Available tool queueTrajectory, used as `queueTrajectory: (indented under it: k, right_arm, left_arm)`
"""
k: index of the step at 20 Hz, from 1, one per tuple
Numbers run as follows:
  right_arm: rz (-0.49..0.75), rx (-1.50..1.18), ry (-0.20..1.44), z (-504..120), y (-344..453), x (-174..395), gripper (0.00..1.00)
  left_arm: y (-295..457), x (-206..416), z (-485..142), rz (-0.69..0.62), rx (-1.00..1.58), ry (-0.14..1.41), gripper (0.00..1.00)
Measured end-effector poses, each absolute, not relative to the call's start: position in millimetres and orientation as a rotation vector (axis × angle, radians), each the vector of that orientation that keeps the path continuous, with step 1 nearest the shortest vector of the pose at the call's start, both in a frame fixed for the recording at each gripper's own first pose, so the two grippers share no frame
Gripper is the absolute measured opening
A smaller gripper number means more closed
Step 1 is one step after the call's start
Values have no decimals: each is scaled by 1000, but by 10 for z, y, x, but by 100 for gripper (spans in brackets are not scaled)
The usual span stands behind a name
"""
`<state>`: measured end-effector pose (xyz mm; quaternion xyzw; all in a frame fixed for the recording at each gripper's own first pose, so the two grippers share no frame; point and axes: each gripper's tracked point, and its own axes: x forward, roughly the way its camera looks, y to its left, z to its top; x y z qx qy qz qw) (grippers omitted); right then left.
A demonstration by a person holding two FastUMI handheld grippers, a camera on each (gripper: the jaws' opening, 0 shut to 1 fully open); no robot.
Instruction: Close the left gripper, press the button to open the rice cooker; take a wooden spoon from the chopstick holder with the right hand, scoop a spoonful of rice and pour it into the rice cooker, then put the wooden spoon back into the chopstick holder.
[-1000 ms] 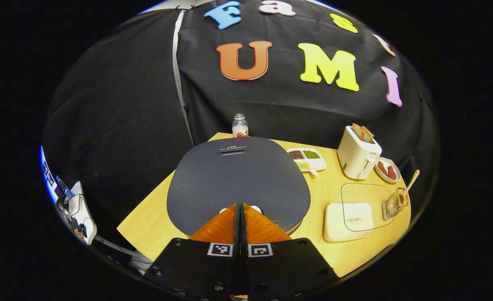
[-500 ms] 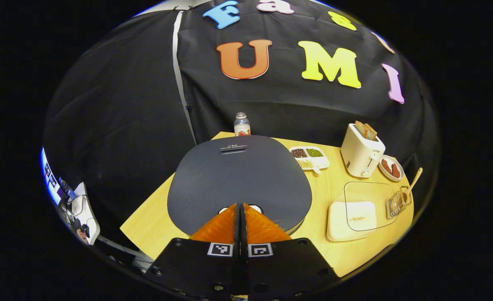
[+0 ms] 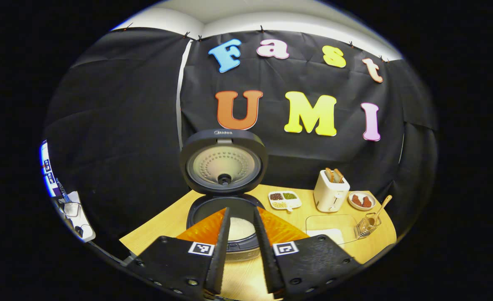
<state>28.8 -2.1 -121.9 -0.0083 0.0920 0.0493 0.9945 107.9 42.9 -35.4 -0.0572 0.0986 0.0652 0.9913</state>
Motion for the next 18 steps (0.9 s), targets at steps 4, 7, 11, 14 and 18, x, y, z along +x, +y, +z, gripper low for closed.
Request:
queueTrajectory:
  k: [4,7,11,14,18]
  right_arm:
    - [117,-19,171,-1242,9,320,100]
    - [112,-22,175,-1307,-22,382,100]
    - [109,-9,142,-1266,-64,509,100]
    - [91,-19,103,-1204,-102,652,100]
    - [57,-34,76,-1190,-162,935,100]
  left_arm:
    - [275,726,-176,66,-102,94,70]
    - [200,486,-152,47,-113,70,81]
    - [210,244,-121,36,-138,38,96]
    - [154,52,-216,10,-143,40,94]
    - [159,-111,-303,7,-138,8,95]
